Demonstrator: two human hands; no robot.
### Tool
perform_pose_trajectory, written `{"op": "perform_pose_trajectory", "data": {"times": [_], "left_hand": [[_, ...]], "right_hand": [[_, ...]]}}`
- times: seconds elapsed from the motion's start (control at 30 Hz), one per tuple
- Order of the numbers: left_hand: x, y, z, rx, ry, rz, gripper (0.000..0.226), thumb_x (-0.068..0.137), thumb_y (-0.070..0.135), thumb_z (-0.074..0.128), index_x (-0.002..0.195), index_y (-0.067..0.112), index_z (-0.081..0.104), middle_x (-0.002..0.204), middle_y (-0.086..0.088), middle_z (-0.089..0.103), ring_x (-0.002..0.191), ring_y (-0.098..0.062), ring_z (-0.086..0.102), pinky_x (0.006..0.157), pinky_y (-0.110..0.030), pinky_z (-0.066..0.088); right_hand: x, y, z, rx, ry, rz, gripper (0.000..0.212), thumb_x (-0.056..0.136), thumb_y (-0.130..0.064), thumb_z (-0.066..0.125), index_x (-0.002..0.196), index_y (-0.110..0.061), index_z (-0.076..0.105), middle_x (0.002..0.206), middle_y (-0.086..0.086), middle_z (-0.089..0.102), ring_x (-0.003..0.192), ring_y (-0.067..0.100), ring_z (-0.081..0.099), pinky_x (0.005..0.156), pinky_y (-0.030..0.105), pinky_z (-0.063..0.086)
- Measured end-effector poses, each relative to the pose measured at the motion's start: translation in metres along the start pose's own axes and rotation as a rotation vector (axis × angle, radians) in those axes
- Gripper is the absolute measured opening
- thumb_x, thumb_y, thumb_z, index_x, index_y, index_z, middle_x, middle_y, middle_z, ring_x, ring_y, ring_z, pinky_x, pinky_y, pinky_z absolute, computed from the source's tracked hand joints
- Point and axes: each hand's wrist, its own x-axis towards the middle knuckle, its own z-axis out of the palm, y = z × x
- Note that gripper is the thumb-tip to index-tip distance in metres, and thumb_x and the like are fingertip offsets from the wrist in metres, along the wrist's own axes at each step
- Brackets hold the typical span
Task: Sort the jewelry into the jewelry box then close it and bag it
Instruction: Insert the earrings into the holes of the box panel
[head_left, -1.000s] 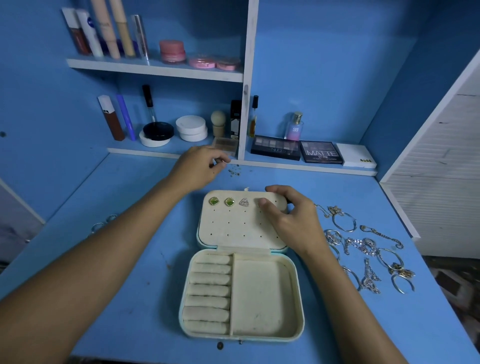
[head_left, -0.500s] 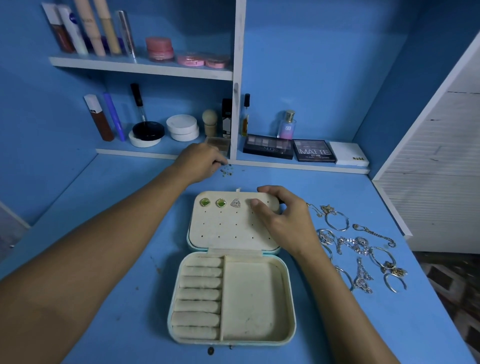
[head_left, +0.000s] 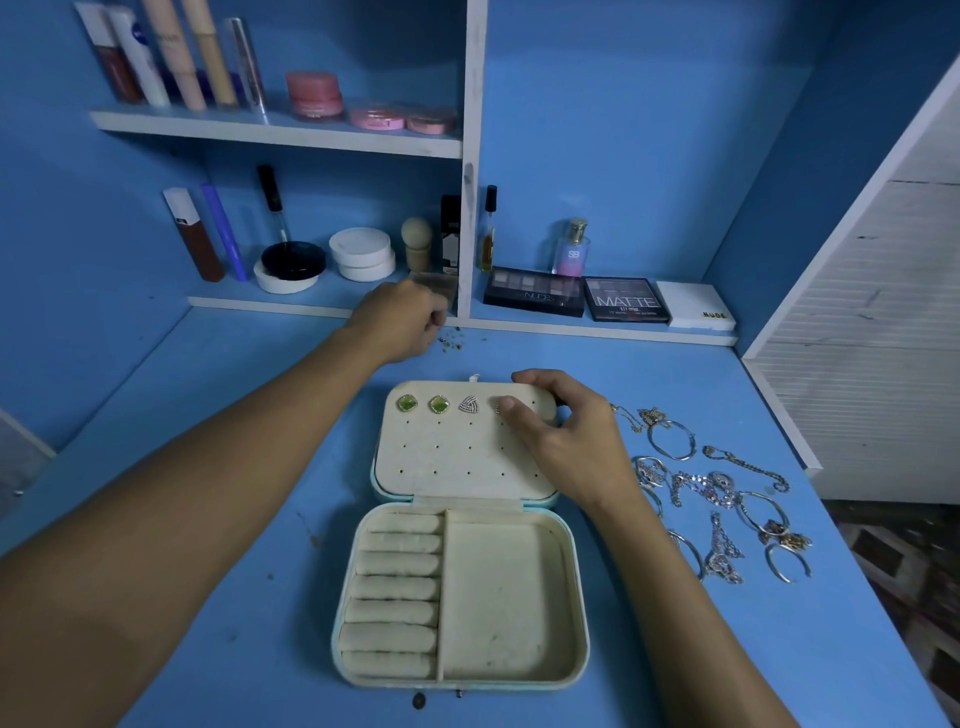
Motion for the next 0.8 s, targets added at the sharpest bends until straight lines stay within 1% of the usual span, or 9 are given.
{"op": "perform_pose_trajectory", "data": {"times": [0.1, 0.27, 0.43, 0.6, 0.7, 0.8], "left_hand": [[0.001, -0.003, 0.001, -0.003, 0.004, 0.046, 0.024, 0.090, 0.013, 0.058, 0.106, 0.020, 0.074, 0.105, -0.005, 0.072, 0.096, -0.034, 0.063, 0.076, -0.036, 0.050], [0.003, -0.005, 0.002, 0.075, -0.028, 0.067, 0.023, 0.094, 0.020, 0.058, 0.109, 0.025, 0.075, 0.114, -0.002, 0.071, 0.102, -0.031, 0.062, 0.082, -0.040, 0.052], [0.007, 0.000, 0.002, 0.159, -0.031, 0.030, 0.017, 0.096, 0.024, 0.056, 0.104, 0.026, 0.072, 0.111, -0.001, 0.069, 0.101, -0.029, 0.062, 0.075, -0.034, 0.045], [0.009, 0.000, 0.002, 0.233, -0.039, 0.023, 0.016, 0.097, 0.025, 0.053, 0.102, 0.023, 0.068, 0.109, -0.003, 0.068, 0.098, -0.028, 0.062, 0.071, -0.031, 0.040], [0.008, 0.002, 0.002, 0.285, -0.035, 0.026, 0.017, 0.098, 0.024, 0.050, 0.103, 0.020, 0.066, 0.110, -0.003, 0.067, 0.098, -0.028, 0.061, 0.069, -0.031, 0.036], [0.007, 0.005, 0.002, 0.300, -0.020, 0.029, 0.017, 0.097, 0.022, 0.049, 0.101, 0.018, 0.065, 0.108, -0.003, 0.067, 0.096, -0.028, 0.061, 0.068, -0.031, 0.035]], "right_hand": [[0.000, -0.001, 0.000, 0.016, -0.002, 0.003, 0.027, 0.079, -0.051, 0.077, 0.104, -0.042, 0.069, 0.104, -0.001, 0.068, 0.088, 0.021, 0.067, 0.080, 0.044, 0.059], [0.000, -0.001, 0.000, 0.013, 0.002, 0.002, 0.027, 0.079, -0.050, 0.078, 0.104, -0.041, 0.070, 0.104, -0.002, 0.068, 0.089, 0.020, 0.067, 0.080, 0.044, 0.058], [-0.001, -0.002, 0.000, 0.009, 0.006, -0.007, 0.024, 0.081, -0.046, 0.078, 0.102, -0.041, 0.070, 0.103, -0.002, 0.068, 0.086, 0.022, 0.066, 0.079, 0.043, 0.058], [-0.001, -0.002, 0.000, 0.003, 0.002, -0.019, 0.026, 0.079, -0.051, 0.078, 0.102, -0.044, 0.068, 0.106, -0.001, 0.067, 0.087, 0.023, 0.066, 0.080, 0.044, 0.058], [-0.001, -0.001, 0.000, 0.011, 0.002, -0.026, 0.026, 0.079, -0.052, 0.077, 0.102, -0.044, 0.069, 0.104, -0.005, 0.069, 0.091, 0.021, 0.066, 0.082, 0.044, 0.058], [0.000, -0.001, 0.000, 0.007, 0.001, -0.034, 0.030, 0.076, -0.057, 0.075, 0.103, -0.047, 0.068, 0.104, -0.008, 0.069, 0.095, 0.020, 0.065, 0.085, 0.045, 0.057]]}}
